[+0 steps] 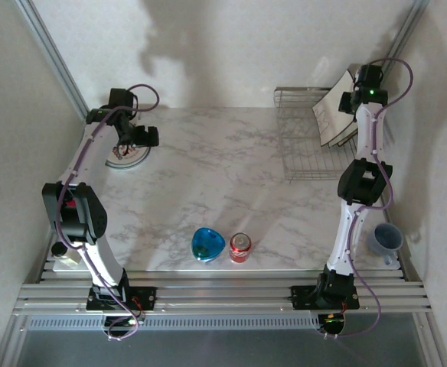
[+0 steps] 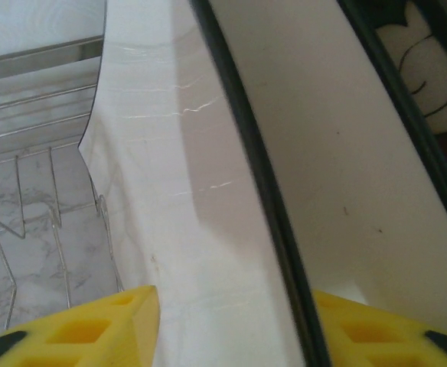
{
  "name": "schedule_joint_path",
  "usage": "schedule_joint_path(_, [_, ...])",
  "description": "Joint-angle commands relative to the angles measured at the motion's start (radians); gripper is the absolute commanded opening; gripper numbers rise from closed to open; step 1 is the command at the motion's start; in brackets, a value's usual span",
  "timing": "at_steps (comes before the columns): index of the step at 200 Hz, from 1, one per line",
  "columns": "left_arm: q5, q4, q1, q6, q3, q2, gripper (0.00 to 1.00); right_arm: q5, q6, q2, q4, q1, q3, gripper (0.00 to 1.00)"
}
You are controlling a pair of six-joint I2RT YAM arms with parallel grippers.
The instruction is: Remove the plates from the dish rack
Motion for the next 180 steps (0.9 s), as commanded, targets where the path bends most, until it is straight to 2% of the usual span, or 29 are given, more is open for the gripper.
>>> schedule_joint_path(1, [-0.016, -0.039, -0.009, 0.009, 0.040, 0.019, 1.00, 0.023, 0.014, 0.006, 0.041, 0.019, 0.026, 0.44])
schedule_joint_path(30, [-0.018, -0.043, -0.008, 0.011, 0.045, 0.023, 0.99, 0.039, 0.019, 0.006, 0.063, 0.023, 0.026, 0.34])
schedule_joint_path(98, [-0.024, -0.053, -0.008, 0.016, 0.055, 0.025, 1.00, 0.057, 0.021, 0.012, 0.071, 0.035, 0.013, 0.00])
schedule_joint_path(180, [-0.014, -0.051, -0.009, 0.012, 0.047, 0.027, 0.99, 0.068, 0.009, -0.044, 0.075, 0.046, 0.004, 0.00])
